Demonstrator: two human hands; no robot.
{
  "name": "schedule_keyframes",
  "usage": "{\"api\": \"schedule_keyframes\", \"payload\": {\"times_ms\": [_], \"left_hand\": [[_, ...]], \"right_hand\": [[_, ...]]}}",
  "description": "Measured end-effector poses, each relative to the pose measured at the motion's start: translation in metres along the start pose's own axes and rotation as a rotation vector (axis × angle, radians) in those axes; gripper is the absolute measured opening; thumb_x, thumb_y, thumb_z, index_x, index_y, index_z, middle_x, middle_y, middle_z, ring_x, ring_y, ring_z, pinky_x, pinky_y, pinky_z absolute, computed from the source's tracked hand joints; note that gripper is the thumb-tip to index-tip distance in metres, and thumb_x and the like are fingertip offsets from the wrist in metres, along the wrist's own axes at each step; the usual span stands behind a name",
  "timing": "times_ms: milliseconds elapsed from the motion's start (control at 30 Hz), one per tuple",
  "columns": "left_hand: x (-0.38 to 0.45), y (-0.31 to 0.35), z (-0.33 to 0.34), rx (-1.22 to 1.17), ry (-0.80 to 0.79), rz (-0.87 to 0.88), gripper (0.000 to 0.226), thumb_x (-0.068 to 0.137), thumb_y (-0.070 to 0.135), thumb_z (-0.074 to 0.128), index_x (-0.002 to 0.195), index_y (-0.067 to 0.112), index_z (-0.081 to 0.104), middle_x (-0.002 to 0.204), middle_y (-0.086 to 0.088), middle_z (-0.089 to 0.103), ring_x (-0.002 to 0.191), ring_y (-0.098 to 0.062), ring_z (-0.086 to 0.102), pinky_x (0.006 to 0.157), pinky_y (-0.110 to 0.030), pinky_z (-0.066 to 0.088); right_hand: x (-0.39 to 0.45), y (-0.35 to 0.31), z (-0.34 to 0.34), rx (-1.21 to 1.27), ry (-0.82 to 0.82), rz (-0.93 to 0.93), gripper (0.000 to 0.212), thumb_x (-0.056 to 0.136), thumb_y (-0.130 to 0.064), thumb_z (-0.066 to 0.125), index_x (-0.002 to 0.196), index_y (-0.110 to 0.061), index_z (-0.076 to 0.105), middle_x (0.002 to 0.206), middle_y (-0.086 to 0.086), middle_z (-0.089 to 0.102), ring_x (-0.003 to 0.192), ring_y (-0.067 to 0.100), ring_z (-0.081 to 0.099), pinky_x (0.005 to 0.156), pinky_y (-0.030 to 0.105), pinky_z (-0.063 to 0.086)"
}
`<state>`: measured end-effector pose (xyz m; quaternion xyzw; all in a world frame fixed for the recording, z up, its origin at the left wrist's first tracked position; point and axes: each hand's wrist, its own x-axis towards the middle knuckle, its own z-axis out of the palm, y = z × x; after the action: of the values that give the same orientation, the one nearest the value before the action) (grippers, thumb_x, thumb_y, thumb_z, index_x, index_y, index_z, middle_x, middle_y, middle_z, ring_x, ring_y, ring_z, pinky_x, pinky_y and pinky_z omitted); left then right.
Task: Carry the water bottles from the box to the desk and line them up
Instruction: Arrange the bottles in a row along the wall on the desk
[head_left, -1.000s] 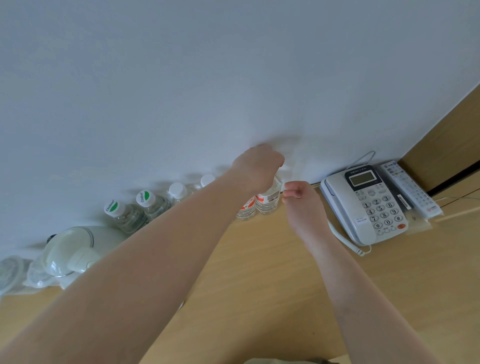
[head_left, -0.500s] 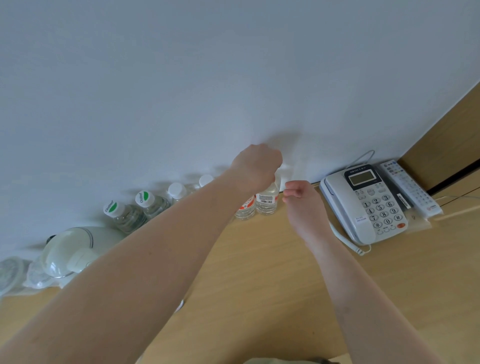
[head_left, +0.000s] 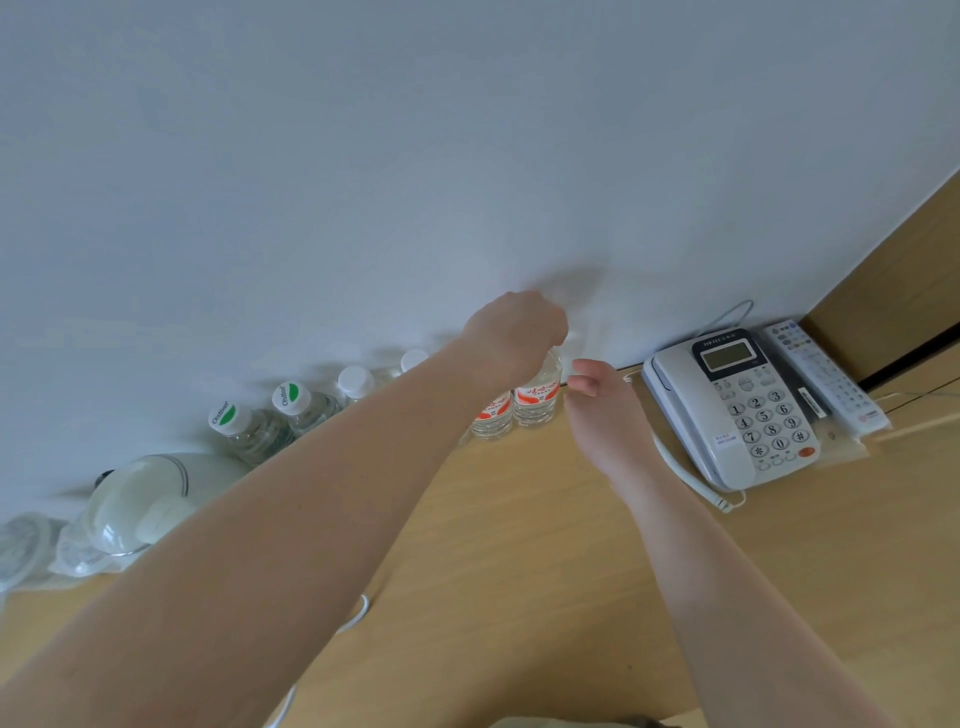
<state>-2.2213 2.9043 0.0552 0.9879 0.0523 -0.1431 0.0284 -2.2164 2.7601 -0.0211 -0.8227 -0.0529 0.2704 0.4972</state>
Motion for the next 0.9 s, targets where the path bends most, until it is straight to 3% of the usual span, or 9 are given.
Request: {"api": "schedule_keyframes", "payload": {"times_ms": [100,200,300,433,500,633,900], "left_hand": [[-0.002,-0.006,0.001,-0.026,0.031,0.036,0.053,0.098,-0.006,0.041,0.141,0.021,0.058,0.146,-0.001,0.054,0.132,-0.025,0.051,0.106,-0.039,0.045],[-0.009,-0.016,0.006,-0.025,0.11,0.036,0.048,0.094,-0.005,0.049,0.135,0.02,0.058,0.132,0.0,0.06,0.121,-0.023,0.055,0.091,-0.041,0.051],[-0.02,-0.03,0.014,-0.001,0.188,-0.019,0.037,0.098,0.018,0.061,0.134,0.021,0.057,0.127,0.002,0.061,0.12,-0.023,0.057,0.082,-0.036,0.049],[-0.035,-0.046,0.024,-0.016,0.132,-0.108,0.038,0.098,0.033,0.062,0.133,0.02,0.06,0.129,0.0,0.062,0.123,-0.023,0.056,0.087,-0.036,0.049],[-0.041,-0.049,0.027,-0.054,0.083,-0.148,0.04,0.097,0.033,0.065,0.134,0.02,0.058,0.128,-0.002,0.061,0.118,-0.027,0.058,0.085,-0.037,0.049],[-0.042,-0.05,0.029,-0.116,0.08,-0.207,0.035,0.096,0.026,0.068,0.13,0.02,0.059,0.116,-0.007,0.065,0.106,-0.034,0.062,0.073,-0.033,0.04],[-0.039,-0.046,0.035,-0.141,0.144,-0.244,0.029,0.093,0.019,0.07,0.121,0.016,0.064,0.108,-0.007,0.068,0.101,-0.035,0.063,0.072,-0.033,0.041]], "right_hand": [[0.005,0.002,0.004,-0.036,-0.045,-0.03,0.058,0.097,-0.017,0.052,0.152,-0.028,0.039,0.15,-0.003,0.052,0.113,0.013,0.058,0.074,0.028,0.046],[0.012,0.003,0.008,-0.079,-0.09,-0.047,0.067,0.097,-0.025,0.064,0.156,-0.026,0.034,0.154,0.0,0.049,0.112,0.015,0.06,0.074,0.028,0.05],[0.017,0.003,0.015,-0.11,-0.076,-0.085,0.068,0.093,-0.037,0.072,0.152,-0.027,0.04,0.142,-0.004,0.06,0.113,0.016,0.063,0.076,0.031,0.051],[0.02,0.002,0.024,-0.11,-0.005,-0.117,0.064,0.091,-0.031,0.074,0.148,-0.024,0.046,0.13,-0.003,0.065,0.115,0.02,0.063,0.081,0.031,0.049],[0.02,0.001,0.028,-0.101,0.025,-0.138,0.063,0.09,-0.025,0.076,0.146,-0.023,0.048,0.126,-0.001,0.066,0.114,0.02,0.063,0.08,0.029,0.05],[0.02,-0.001,0.035,-0.104,0.055,-0.167,0.077,0.086,-0.024,0.078,0.153,-0.022,0.04,0.133,0.003,0.063,0.122,0.026,0.057,0.102,0.048,0.049],[0.019,0.0,0.04,-0.048,0.112,-0.176,0.074,0.082,-0.017,0.082,0.147,-0.023,0.048,0.118,0.0,0.069,0.108,0.023,0.064,0.098,0.049,0.052]]}}
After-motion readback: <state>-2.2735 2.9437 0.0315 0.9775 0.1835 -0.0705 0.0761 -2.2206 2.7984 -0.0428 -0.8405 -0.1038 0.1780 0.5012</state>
